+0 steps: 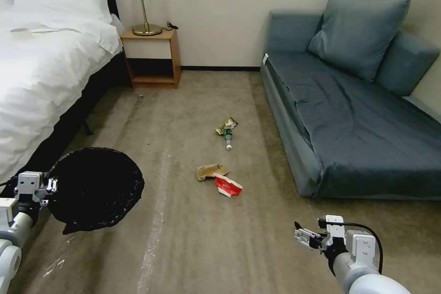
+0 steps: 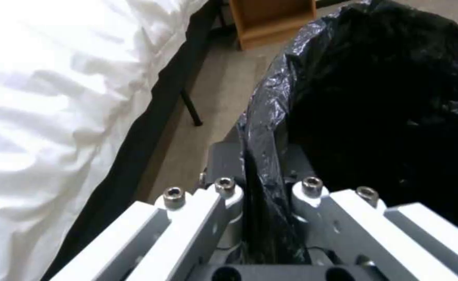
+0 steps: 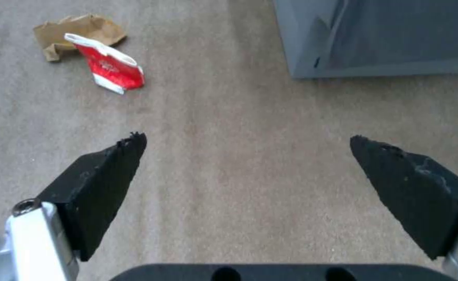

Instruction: Pick up the trash bin, then pick up the garbage on the floor and place it into the trash bin.

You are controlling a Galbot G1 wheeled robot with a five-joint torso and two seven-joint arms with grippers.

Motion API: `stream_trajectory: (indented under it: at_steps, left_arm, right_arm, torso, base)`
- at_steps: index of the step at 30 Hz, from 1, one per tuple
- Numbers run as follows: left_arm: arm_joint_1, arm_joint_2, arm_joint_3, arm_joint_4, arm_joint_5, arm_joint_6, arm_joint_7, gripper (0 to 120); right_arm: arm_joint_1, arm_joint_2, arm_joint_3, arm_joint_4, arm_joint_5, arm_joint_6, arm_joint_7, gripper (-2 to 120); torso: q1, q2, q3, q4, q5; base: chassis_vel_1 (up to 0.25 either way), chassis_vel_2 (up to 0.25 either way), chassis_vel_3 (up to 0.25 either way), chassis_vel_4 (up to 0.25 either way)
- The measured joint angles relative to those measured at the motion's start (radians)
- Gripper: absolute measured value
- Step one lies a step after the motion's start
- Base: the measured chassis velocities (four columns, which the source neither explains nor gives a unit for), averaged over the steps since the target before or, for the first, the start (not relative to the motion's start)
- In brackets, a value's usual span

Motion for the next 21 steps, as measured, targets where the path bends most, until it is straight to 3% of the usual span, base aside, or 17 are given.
stream_trajectory:
  at_steps: [21]
  left_arm:
    - [-0.006,-0.005,0.002,0.021,0.01,-0.017,0.01,6]
  right_arm:
    - [0.044,0.016,-0.064,-0.048,-0.011,-0.002,0.007,100]
  torso:
    - [0.0,0.0,0.0,0.0,0.0001]
  base:
    - [-0.084,0.078,0.086,-0.077]
